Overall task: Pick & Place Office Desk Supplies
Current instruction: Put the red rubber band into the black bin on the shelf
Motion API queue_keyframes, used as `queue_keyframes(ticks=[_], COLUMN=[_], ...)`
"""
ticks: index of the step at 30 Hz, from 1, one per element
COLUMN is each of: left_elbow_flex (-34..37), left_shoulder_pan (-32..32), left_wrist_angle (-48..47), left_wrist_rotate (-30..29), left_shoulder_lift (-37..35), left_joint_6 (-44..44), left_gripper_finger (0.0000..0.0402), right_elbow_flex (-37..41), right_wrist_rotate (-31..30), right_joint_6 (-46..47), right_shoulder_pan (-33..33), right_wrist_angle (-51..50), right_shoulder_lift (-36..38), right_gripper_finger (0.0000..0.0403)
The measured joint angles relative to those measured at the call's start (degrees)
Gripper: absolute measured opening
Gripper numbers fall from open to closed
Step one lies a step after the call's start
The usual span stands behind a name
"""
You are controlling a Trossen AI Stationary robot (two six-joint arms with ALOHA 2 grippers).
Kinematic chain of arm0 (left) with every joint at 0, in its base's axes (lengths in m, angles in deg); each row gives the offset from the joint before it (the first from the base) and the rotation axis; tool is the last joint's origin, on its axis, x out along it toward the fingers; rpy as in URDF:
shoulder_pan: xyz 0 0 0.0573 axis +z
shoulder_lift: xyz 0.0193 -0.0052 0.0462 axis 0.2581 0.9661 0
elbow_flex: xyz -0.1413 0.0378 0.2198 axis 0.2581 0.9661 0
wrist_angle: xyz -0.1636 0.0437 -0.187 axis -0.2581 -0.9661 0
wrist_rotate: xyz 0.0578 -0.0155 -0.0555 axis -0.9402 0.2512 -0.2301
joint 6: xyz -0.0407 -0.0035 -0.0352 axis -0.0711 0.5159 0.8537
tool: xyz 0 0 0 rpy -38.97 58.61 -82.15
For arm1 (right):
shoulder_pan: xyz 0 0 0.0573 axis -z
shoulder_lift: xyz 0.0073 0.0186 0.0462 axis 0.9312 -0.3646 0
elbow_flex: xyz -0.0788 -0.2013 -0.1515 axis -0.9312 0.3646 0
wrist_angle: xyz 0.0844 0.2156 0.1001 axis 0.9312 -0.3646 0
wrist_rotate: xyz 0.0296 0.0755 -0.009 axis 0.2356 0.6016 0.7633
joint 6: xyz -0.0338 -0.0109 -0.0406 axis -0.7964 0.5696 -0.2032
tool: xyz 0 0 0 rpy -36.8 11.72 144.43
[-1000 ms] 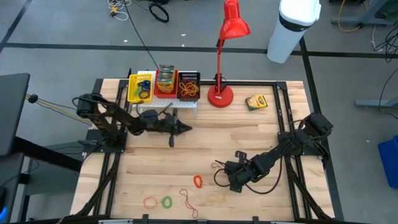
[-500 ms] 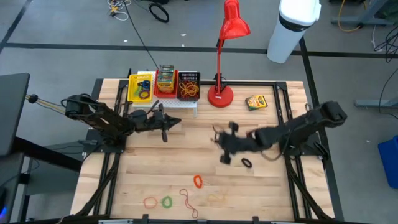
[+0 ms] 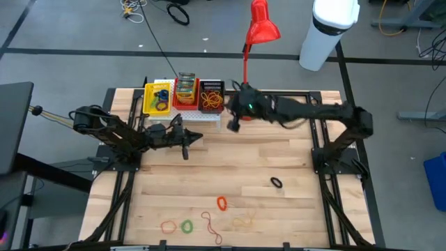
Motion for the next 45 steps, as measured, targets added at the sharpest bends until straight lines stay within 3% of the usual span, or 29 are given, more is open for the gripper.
queue_keyframes(ticks=[9, 16, 30, 33, 36, 39, 42, 45], left_elbow_flex=[-0.04, -0.07, -0.11, -0.11, -0.13, -0.14, -0.16, -0.17], left_shoulder_pan=[0.01, 0.02, 0.04, 0.04, 0.04, 0.04, 0.04, 0.04], left_wrist_angle=[0.03, 1.20, 1.14, 0.95, 0.79, 0.80, 0.94, 1.31], left_wrist_rotate=[0.22, 0.59, 0.85, 0.83, 0.83, 0.81, 0.82, 0.83], left_shoulder_lift=[0.00, 0.00, 0.00, 0.00, 0.00, 0.00, 0.00, 0.00], left_joint_6=[-0.64, -0.19, 0.60, 1.44, 2.32, 2.33, 2.31, 1.72], left_gripper_finger=[0.0009, 0.0009, 0.0009, 0.0009, 0.0009, 0.0009, 0.0009, 0.0009], right_elbow_flex=[-12.42, -14.73, -14.71, -14.69, -14.69, -14.73, -14.69, -14.69], right_wrist_rotate=[5.03, 5.48, 5.74, 6.88, 9.76, 14.52, 14.63, 14.49], right_joint_6=[-1.12, 3.44, 4.34, 3.61, 3.41, 5.62, 6.16, 10.33], right_shoulder_pan=[7.91, 9.46, 9.45, 9.16, 9.05, 9.09, 9.47, 9.67], right_wrist_angle=[-0.18, -0.07, 1.72, 0.91, -0.01, 0.04, 0.65, 1.55], right_shoulder_lift=[-11.55, -15.76, -16.00, -14.48, -12.05, -11.49, -12.63, -14.54], right_gripper_finger=[0.0001, 0.0010, 0.0141, 0.0155, 0.0131, 0.0072, 0.0014, 0.0021])
